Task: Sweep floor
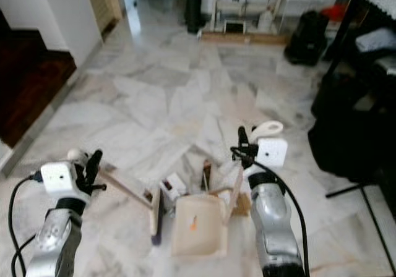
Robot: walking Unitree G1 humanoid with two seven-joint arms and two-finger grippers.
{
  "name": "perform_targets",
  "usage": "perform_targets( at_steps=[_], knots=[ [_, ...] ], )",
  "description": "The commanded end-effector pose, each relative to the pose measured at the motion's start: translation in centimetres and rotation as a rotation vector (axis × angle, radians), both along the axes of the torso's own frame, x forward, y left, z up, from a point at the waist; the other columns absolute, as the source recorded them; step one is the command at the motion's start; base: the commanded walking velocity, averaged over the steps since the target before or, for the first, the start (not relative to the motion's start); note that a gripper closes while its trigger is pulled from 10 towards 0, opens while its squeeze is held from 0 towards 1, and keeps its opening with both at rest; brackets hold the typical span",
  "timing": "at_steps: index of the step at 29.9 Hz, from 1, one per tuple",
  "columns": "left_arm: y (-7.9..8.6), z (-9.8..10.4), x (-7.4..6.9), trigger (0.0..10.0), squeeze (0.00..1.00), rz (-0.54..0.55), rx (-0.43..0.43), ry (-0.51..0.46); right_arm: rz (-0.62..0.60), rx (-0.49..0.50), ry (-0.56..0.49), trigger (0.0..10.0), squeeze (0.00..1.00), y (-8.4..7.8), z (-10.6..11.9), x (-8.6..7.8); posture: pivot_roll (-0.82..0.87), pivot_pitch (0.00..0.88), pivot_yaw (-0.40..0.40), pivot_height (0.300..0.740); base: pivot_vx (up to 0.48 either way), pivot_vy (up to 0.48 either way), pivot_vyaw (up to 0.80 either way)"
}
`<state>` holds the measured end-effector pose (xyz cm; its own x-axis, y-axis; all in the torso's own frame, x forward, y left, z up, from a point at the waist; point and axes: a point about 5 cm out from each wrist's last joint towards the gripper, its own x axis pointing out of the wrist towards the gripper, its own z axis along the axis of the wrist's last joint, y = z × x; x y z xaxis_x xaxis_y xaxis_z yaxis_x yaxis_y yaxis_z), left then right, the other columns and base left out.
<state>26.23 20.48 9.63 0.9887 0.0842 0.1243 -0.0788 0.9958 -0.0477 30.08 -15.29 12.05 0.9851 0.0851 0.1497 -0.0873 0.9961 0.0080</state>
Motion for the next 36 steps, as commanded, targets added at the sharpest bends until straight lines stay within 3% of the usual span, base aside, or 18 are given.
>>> perform_targets(
  at_steps=[1, 5, 10, 23, 36],
  knots=[
    [0.0, 1.0, 0.2, 10.0, 0.00, 0.001, 0.019, -0.050, -0.001, 0.037, -0.046, 10.0, 0.00, -0.1, 0.9, 0.0, -0.01, 0.059, 0.031, 0.740, 0.326, 0.000, 0.00],
    [0.0, 1.1, 0.2, 10.0, 0.00, -0.003, 0.020, -0.053, -0.007, 0.039, -0.032, 10.0, 0.00, -0.1, 0.7, 0.0, -0.01, 0.060, 0.033, 0.740, 0.328, 0.000, 0.00],
    [-0.1, 1.1, 0.2, 10.0, 0.00, -0.007, 0.016, -0.058, -0.008, 0.045, -0.040, 10.0, 0.00, -0.1, 0.8, -0.1, -0.01, 0.069, 0.033, 0.740, 0.313, 0.000, -0.79],
    [-0.1, 1.1, 0.0, 10.0, 0.00, -0.007, 0.015, -0.056, -0.023, 0.031, -0.038, 10.0, 0.00, -0.3, 0.7, -0.2, -0.01, 0.086, 0.038, 0.740, 0.000, 0.000, 0.00],
    [0.0, 0.7, -0.7, 10.0, 0.00, -0.049, 0.026, -0.014, -0.150, -0.076, 0.027, 10.0, 0.00, -3.5, -1.0, -0.9, -0.01, 0.102, 0.048, 0.740, 0.000, 0.000, 0.00]
  ],
)
